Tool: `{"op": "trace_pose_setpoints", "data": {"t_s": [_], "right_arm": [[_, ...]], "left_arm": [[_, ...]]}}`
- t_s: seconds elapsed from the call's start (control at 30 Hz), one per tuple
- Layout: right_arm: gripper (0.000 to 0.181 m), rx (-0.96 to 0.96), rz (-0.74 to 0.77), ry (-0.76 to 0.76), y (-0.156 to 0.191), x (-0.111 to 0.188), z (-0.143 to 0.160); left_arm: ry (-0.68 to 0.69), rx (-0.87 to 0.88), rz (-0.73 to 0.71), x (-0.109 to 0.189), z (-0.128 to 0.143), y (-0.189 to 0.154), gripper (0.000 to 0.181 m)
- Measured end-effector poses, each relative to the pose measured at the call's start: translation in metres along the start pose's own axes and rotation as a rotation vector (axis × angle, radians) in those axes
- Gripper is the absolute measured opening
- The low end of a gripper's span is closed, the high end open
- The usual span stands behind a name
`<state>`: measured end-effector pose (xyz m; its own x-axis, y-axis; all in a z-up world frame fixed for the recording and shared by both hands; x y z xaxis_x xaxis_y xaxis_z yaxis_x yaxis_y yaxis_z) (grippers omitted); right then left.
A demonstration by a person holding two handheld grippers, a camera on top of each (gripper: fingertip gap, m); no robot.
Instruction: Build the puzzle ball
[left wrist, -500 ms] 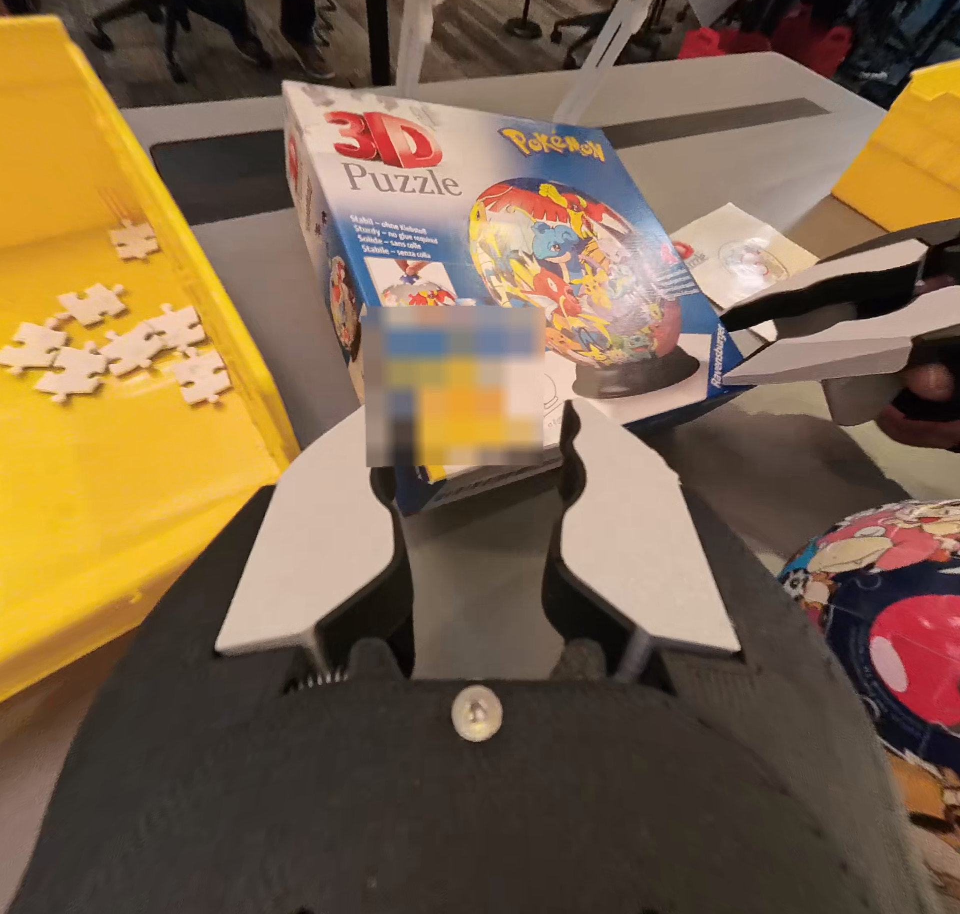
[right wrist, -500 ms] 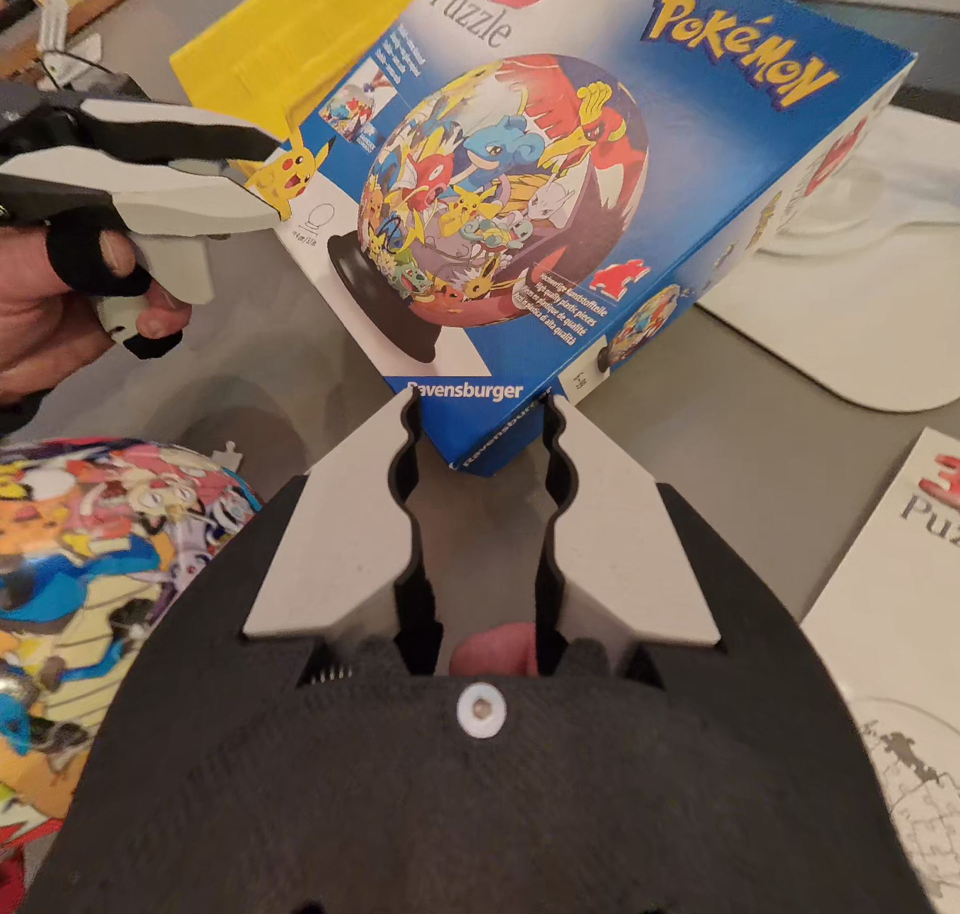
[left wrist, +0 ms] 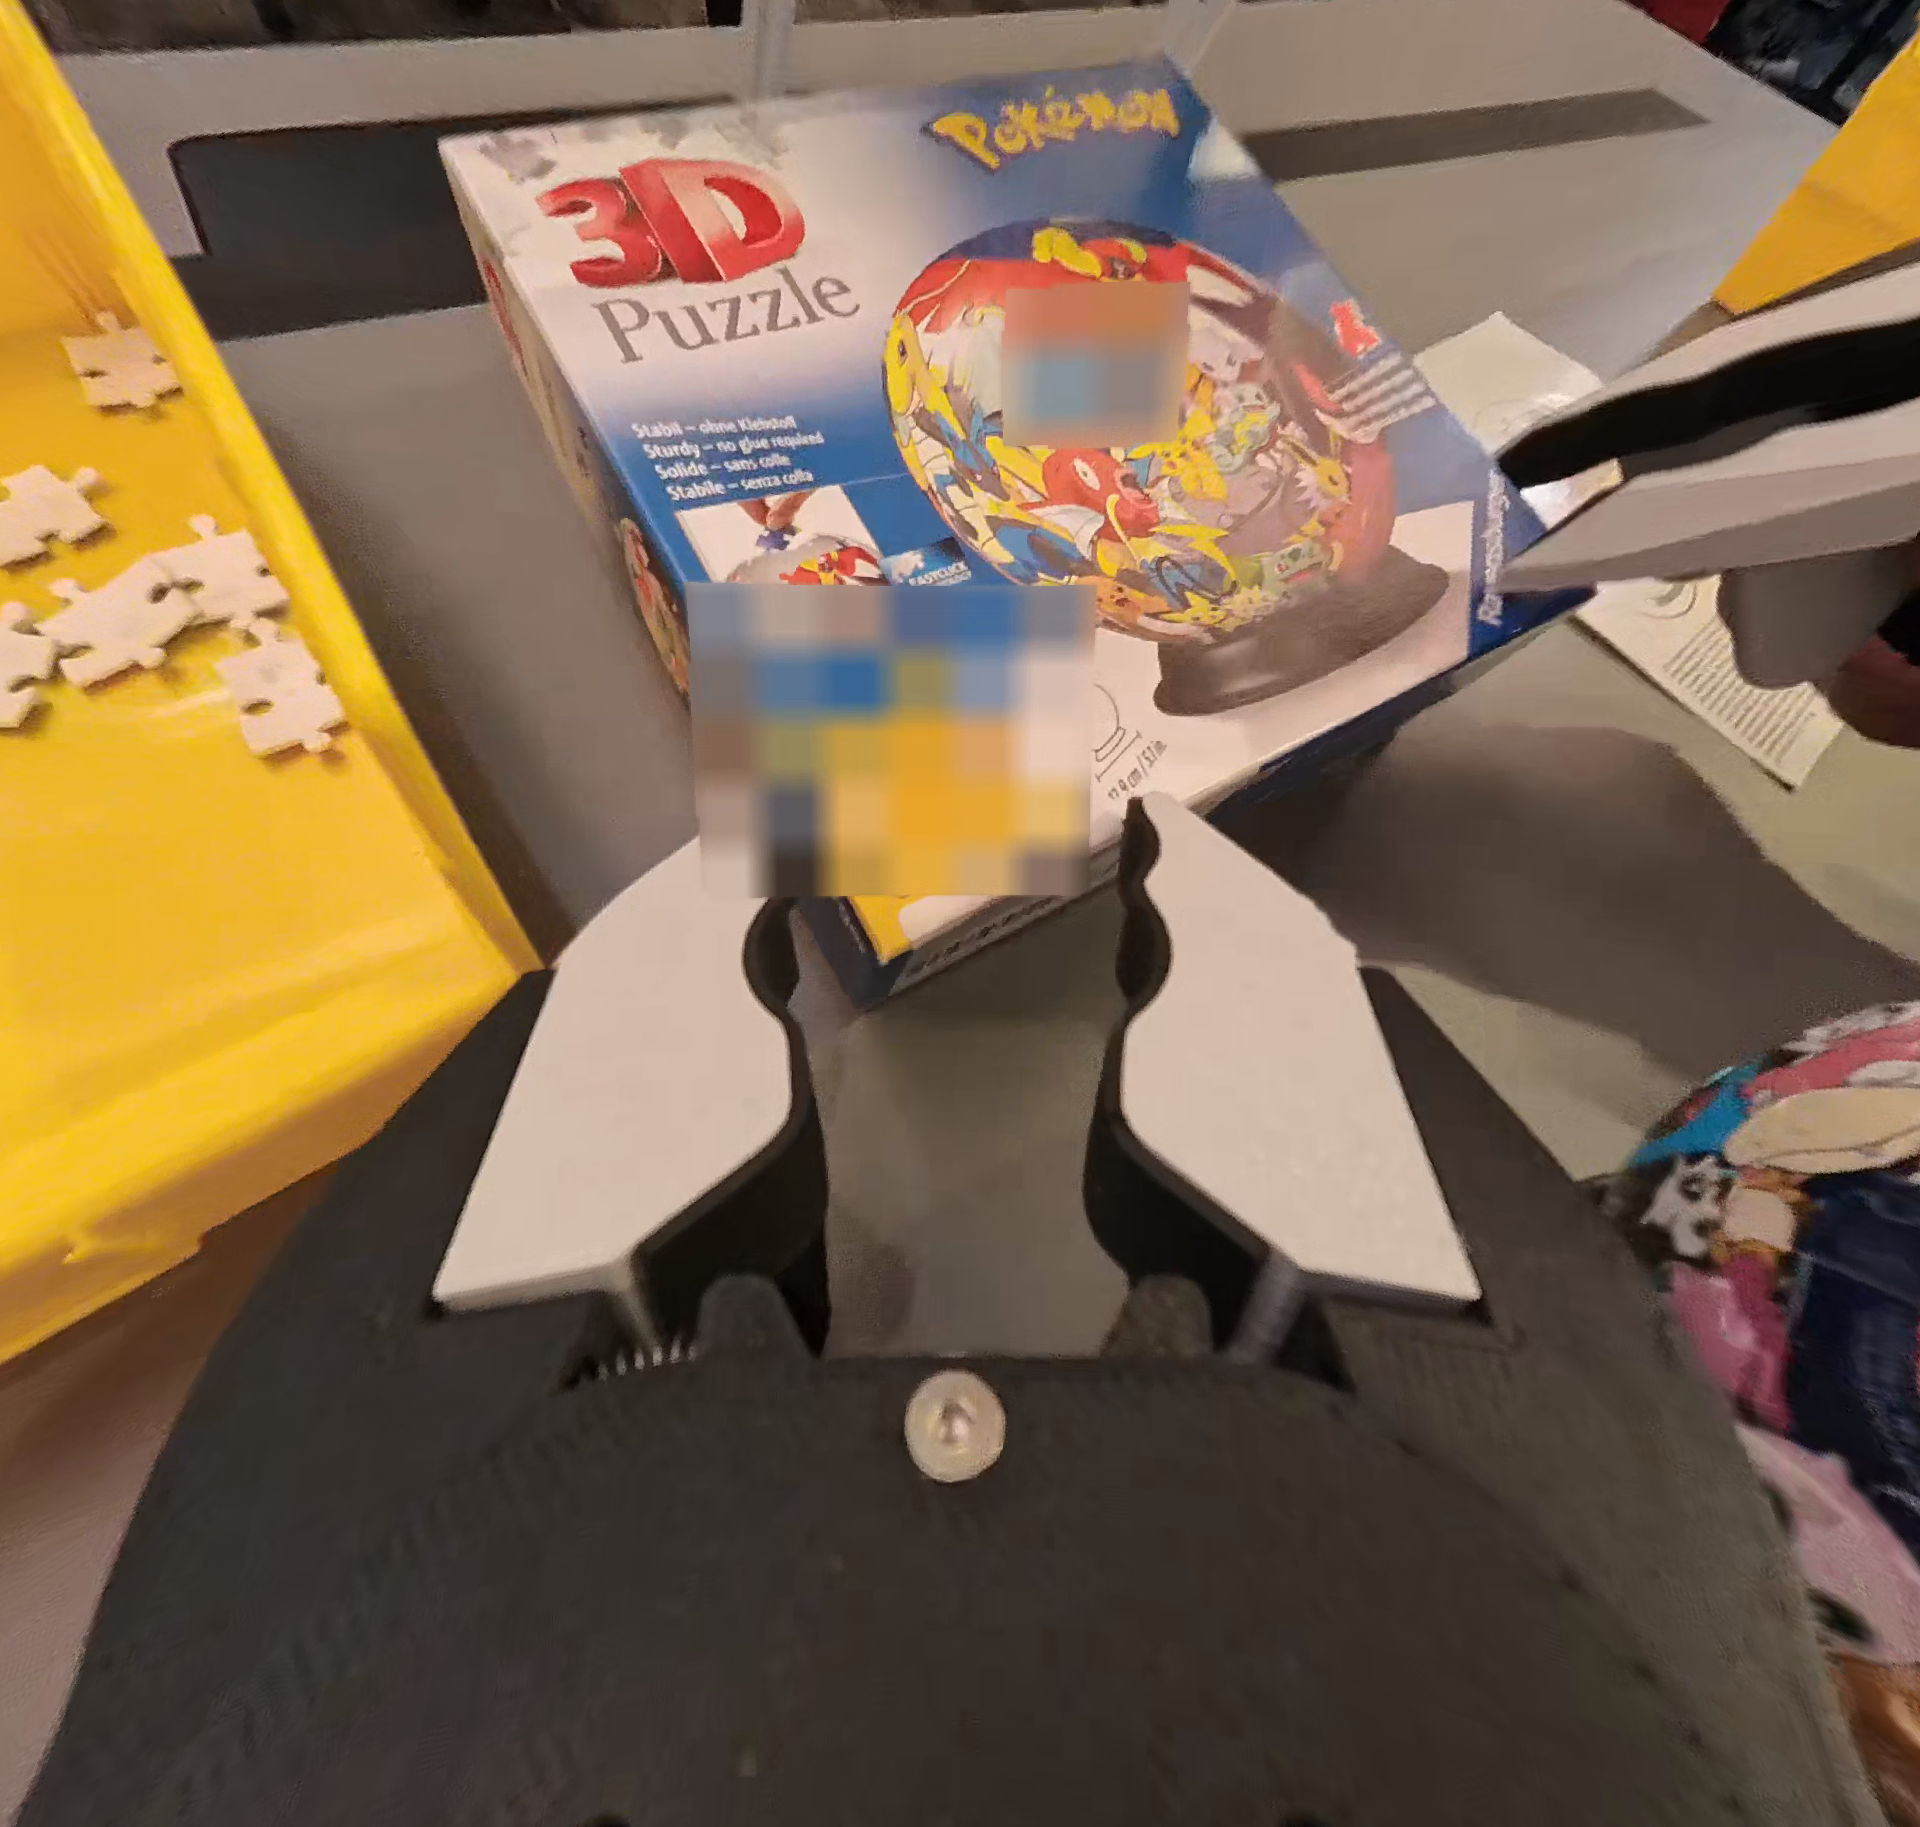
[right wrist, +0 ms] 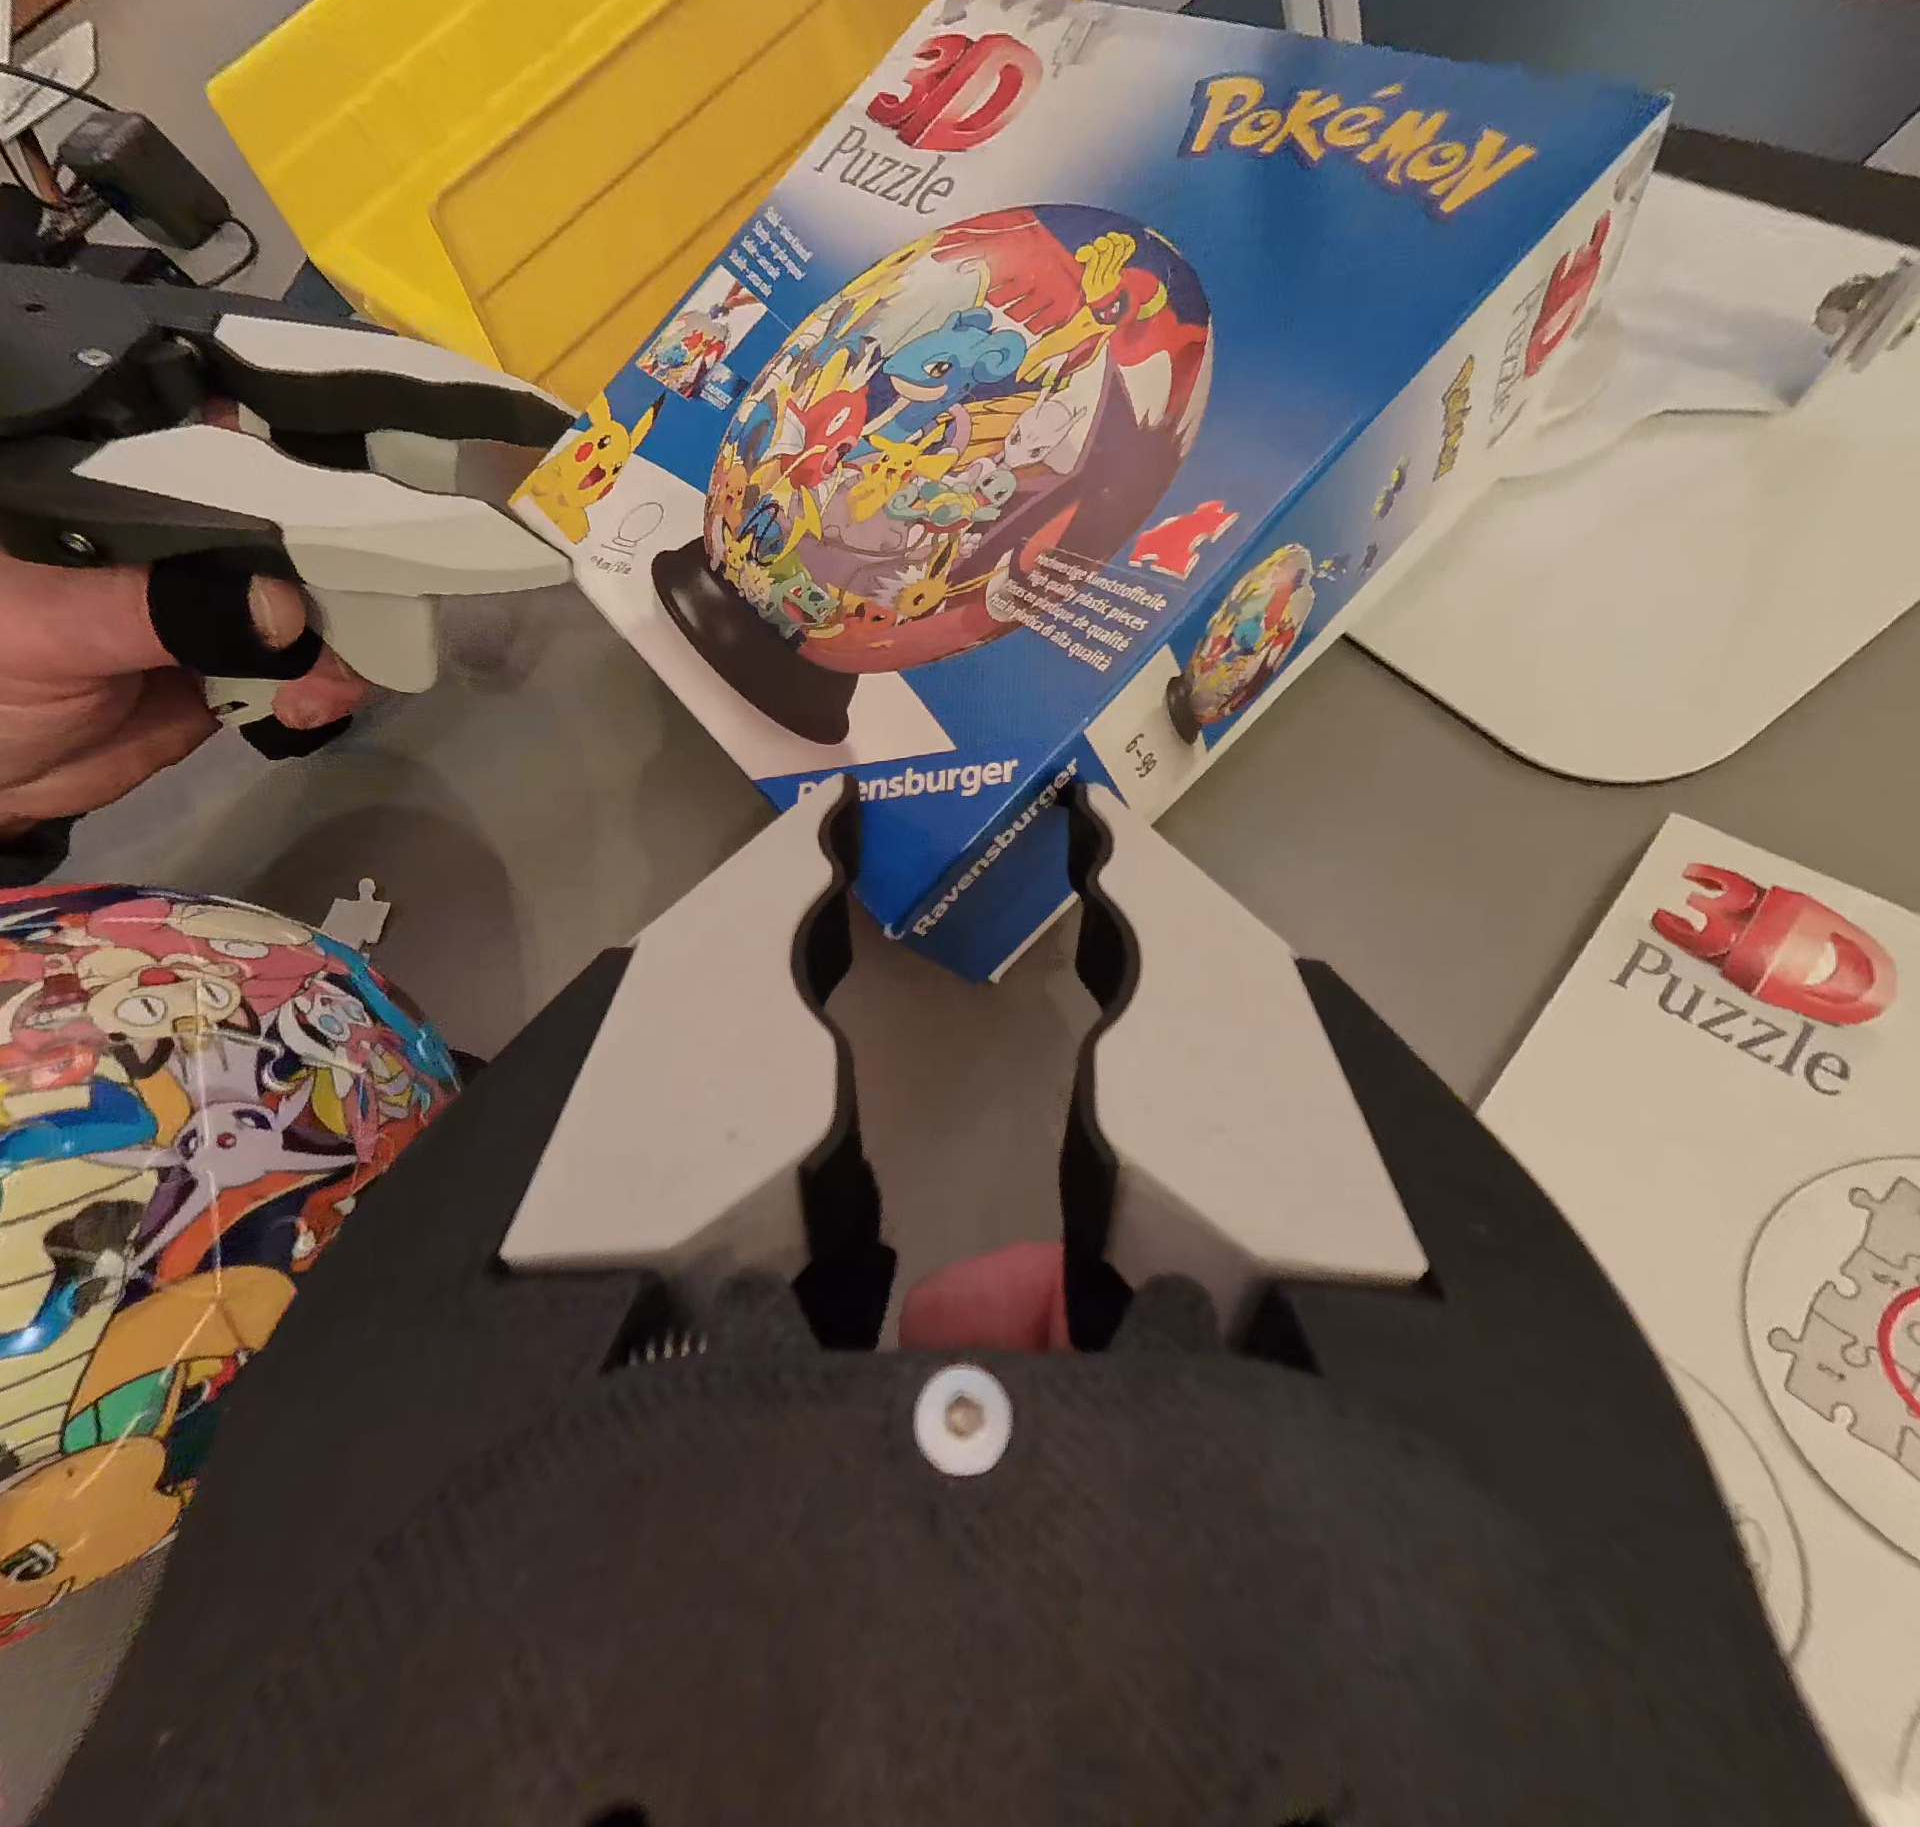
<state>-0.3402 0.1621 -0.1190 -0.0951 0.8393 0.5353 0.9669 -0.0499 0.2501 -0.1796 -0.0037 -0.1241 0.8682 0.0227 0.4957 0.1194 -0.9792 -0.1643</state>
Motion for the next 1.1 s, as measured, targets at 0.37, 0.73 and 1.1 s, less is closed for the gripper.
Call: {"op": "trace_pose_setpoints", "data": {"t_s": [0.37, 0.73, 1.1], "right_arm": [[0.048, -0.012, 0.093, -0.023, 0.022, 0.060, 0.018], [0.050, 0.011, 0.169, -0.021, 0.069, 0.110, 0.061], [0.042, 0.102, 0.156, 0.027, 0.110, 0.132, 0.106]], "left_arm": [[-0.063, -0.006, 0.115, 0.049, -0.016, -0.007, 0.064], [-0.015, -0.099, 0.120, 0.103, 0.016, -0.050, 0.065], [0.029, -0.116, 0.120, 0.143, 0.074, -0.081, 0.067]]}}
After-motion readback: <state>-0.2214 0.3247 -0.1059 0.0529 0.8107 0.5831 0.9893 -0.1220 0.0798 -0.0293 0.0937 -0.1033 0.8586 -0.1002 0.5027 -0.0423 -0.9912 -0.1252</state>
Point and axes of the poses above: each gripper's, where its closed fingertips meet, x back along the fingers, z out of its underside, y = z × x across the jaws, the point moved 7 cm from there along x, back along the fingers, and after that the axes turned 1 degree about x, right-handed, at the moved point
